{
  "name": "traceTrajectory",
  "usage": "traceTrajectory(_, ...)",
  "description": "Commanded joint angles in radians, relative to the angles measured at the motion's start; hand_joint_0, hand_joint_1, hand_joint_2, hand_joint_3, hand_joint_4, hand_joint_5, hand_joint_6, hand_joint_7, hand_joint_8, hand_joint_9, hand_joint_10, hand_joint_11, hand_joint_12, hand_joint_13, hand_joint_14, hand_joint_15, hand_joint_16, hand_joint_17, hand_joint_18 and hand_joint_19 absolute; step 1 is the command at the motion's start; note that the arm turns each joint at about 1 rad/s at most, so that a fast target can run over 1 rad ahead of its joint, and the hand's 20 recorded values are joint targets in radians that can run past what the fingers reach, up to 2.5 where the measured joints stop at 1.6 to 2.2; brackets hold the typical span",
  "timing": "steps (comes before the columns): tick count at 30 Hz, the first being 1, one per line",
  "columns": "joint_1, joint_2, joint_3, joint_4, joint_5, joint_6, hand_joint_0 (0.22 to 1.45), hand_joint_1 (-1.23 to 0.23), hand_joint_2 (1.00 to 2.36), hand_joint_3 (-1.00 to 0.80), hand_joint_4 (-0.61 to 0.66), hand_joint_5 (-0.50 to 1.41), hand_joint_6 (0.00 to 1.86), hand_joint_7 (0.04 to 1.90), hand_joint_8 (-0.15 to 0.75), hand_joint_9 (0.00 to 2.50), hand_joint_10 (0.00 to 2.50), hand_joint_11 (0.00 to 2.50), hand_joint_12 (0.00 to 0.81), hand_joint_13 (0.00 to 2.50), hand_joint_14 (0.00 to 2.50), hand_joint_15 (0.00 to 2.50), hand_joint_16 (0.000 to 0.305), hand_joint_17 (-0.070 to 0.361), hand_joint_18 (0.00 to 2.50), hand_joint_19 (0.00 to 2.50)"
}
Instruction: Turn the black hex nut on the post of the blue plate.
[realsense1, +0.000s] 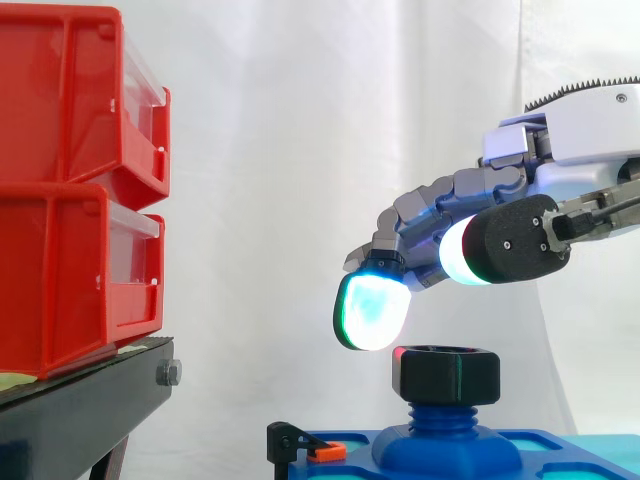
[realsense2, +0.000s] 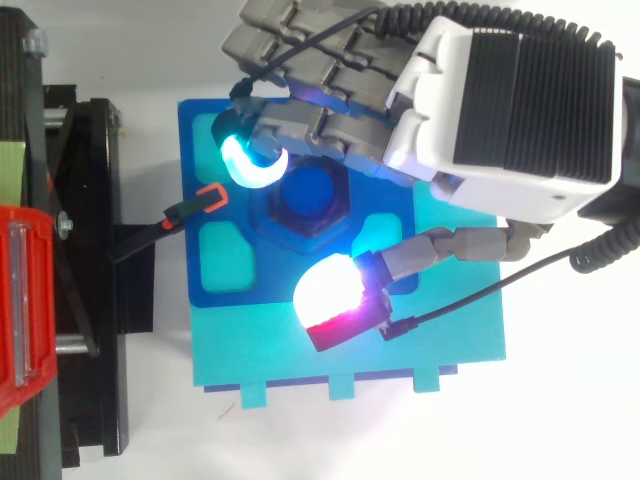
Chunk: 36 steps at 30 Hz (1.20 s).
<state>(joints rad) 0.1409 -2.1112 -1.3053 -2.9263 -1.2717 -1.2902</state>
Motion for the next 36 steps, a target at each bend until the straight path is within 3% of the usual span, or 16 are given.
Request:
traceTrajectory(1, 0.0, 0.0, 0.0, -0.004, 0.0, -0.001, 0.39, -0.34, 1.0, -0.5, 0.29, -0.2, 0.5, 0.99, 0.258, 0.21, 0.0, 0.03, 0.391, 0.2, 0.0, 0.04, 0.058, 0.13, 0.18, 0.18)
traceTrajectory(11, 0.002, 0.0, 0.0, -0.007, -0.003, 0.003, 0.39, -0.33, 1.0, -0.5, 0.27, -0.2, 0.5, 0.92, 0.257, 0.21, 0.0, 0.02, 0.392, 0.2, 0.0, 0.04, 0.058, 0.131, 0.17, 0.18)
traceTrajectory(18, 0.009, -0.001, 0.0, 0.085, -0.02, 0.003, 0.39, -0.3, 1.0, -0.5, 0.27, -0.2, 0.5, 0.86, 0.256, 0.21, 0.0, 0.0, 0.394, 0.2, 0.0, 0.04, 0.059, 0.132, 0.17, 0.18)
traceTrajectory(29, 0.011, -0.001, 0.0, 0.078, -0.02, 0.022, 0.4, -0.24, 1.0, -0.5, 0.27, -0.15, 0.5, 0.87, 0.241, 0.25, 0.0, 0.0, 0.382, 0.2, 0.0, 0.03, 0.057, 0.129, 0.16, 0.19)
traceTrajectory(36, 0.011, -0.001, 0.0, 0.03, -0.029, 0.023, 0.4, -0.22, 1.0, -0.5, 0.26, -0.15, 0.5, 0.85, 0.233, 0.28, 0.0, 0.0, 0.377, 0.2, 0.0, 0.03, 0.056, 0.127, 0.15, 0.19)
